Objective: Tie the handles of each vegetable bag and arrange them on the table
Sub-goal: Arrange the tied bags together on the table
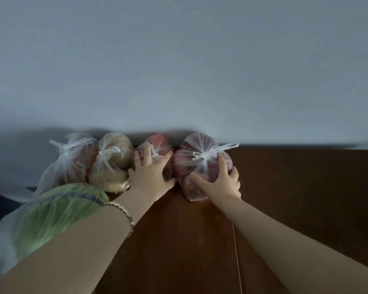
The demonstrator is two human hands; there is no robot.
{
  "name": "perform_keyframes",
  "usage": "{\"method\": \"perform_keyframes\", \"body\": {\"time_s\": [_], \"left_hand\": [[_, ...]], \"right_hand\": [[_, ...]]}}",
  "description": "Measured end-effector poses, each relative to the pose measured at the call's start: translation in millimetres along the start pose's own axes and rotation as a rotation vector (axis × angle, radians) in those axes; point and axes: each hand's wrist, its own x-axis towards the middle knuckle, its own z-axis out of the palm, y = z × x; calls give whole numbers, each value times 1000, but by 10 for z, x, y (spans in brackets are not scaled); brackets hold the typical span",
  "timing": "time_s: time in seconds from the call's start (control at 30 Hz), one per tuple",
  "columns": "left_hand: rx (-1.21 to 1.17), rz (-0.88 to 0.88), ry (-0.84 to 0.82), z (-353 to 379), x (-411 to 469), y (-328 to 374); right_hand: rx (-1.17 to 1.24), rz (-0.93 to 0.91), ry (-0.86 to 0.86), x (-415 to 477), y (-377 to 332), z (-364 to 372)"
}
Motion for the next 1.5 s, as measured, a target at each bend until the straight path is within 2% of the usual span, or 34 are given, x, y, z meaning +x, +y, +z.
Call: {"method": "perform_keyframes", "body": {"time_s": [0.2, 0.37, 0.47, 0.6, 0.77, 0.9, 1.03, 1.17, 1.3, 1.37, 1.5], "left_hand": [[-3, 11, 42, 23, -60, -88], [92, -51, -96, -128, -124, -54], [136, -102, -137, -236, -257, 56], [57, -61, -150, -329, -836, 396], [-142, 97, -463, -287, -1990, 847], [-180, 186, -544, -166, -2938, 1248], [-144, 307, -467, -87, -3519, 1551], [179, 460, -382, 32, -3752, 1718], [273, 429, -464, 162, -3868, 1785], [329, 435, -445, 201, -3932, 1809], [165, 403, -304, 153, -3923, 1711]], "right_hand": [[125, -57, -36, -95, -20, 171], [-54, -129, -211, -148, 15, -149], [-167, -178, -245, -315, 105, -484], [-80, -106, -358, -775, 275, -767], [-148, -120, -410, -1644, 747, -1089], [-253, -81, -364, -2302, 1279, -1295], [-491, -85, -336, -2811, 1698, -1504], [-613, -119, -276, -3315, 2036, -1642], [-748, -142, -302, -3522, 2254, -1581], [-765, -132, -308, -3543, 2309, -1558], [-733, -144, -288, -3510, 2341, -1498]]}}
